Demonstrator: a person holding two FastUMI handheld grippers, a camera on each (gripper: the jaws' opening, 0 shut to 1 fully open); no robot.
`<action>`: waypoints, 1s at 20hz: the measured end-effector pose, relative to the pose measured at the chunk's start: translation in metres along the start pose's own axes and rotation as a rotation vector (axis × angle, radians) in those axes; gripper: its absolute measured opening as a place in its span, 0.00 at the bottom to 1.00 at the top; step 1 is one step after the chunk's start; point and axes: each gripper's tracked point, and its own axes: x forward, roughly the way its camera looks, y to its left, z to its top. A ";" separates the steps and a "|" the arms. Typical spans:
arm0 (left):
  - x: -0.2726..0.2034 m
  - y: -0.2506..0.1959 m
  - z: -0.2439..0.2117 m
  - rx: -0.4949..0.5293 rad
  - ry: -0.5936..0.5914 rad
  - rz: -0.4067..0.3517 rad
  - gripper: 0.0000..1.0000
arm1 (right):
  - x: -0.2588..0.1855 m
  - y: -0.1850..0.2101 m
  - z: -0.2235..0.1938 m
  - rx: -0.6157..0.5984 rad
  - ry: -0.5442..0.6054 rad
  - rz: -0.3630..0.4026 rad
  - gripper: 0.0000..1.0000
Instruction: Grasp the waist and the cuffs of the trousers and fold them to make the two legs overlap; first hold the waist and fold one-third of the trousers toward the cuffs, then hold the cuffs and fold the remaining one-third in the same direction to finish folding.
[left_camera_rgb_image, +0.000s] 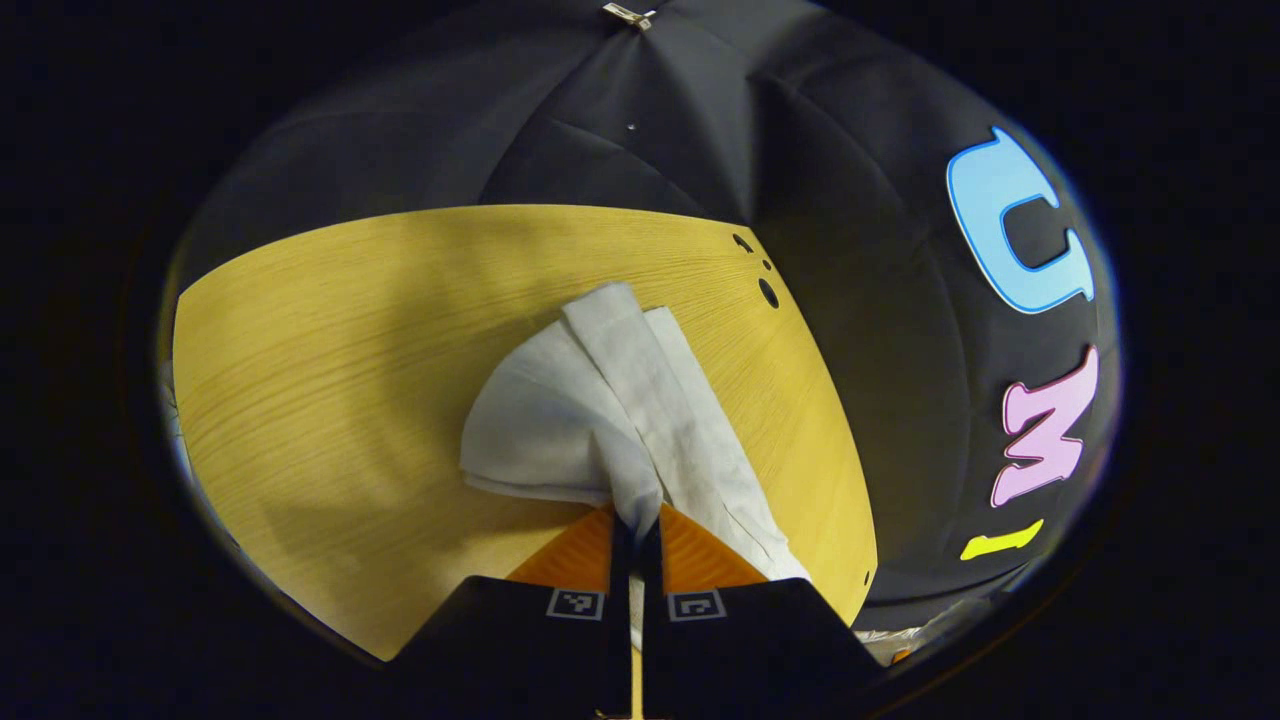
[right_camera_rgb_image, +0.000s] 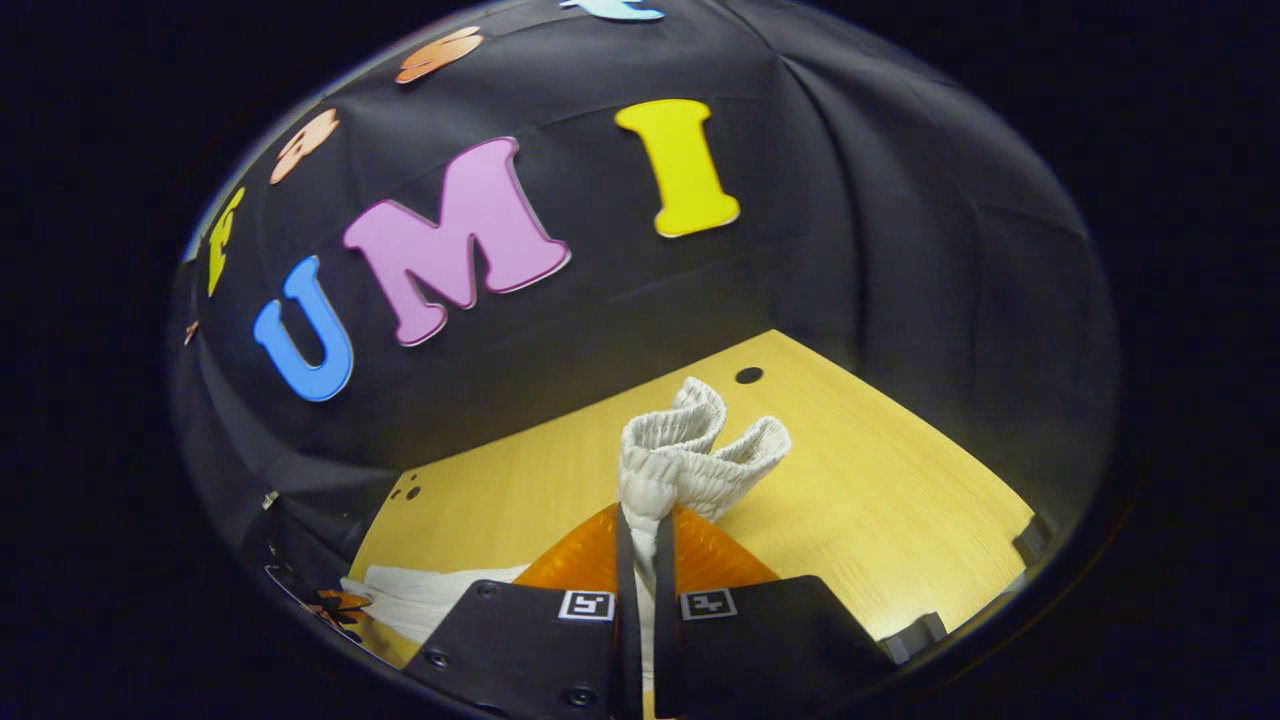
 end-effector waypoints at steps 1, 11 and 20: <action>0.000 0.001 -0.002 0.001 0.002 -0.004 0.09 | 0.002 0.020 -0.003 -0.026 0.005 0.026 0.10; 0.000 0.007 -0.003 -0.033 0.009 -0.017 0.09 | 0.040 0.181 -0.097 -0.202 0.178 0.262 0.09; -0.001 0.011 -0.002 -0.024 0.032 -0.008 0.09 | 0.010 0.247 -0.211 -0.266 0.447 0.489 0.24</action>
